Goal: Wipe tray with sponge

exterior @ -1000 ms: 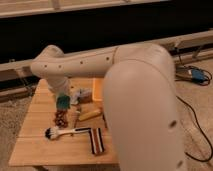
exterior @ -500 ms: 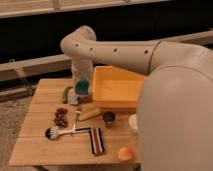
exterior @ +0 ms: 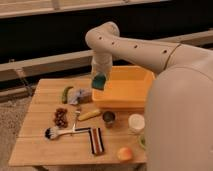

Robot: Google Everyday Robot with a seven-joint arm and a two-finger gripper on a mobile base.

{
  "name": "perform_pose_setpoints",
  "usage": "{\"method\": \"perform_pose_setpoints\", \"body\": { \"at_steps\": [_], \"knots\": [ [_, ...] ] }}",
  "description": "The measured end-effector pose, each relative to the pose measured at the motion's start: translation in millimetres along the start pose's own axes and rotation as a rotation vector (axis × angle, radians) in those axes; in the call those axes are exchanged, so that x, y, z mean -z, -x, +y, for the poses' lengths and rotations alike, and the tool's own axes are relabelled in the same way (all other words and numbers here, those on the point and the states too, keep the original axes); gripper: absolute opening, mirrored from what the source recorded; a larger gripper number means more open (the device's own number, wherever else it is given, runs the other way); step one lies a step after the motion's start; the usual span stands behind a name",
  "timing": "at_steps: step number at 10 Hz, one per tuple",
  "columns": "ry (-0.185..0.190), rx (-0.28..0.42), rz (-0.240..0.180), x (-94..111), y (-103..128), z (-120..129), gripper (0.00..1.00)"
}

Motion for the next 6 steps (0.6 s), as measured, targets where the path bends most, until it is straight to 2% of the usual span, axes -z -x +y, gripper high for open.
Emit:
{"method": "perform_pose_setpoints", "body": {
  "at_steps": [2,5,6],
  "knots": [
    [0.014,-0.05,0.012,-17.2,9.6,-14.3,0.0],
    [0.03,-0.105,0.026,-55.1,25.2,-23.6,0.0],
    [0.031,-0.125,0.021,-60.5,31.1,-28.8,0.0]
  ]
}}
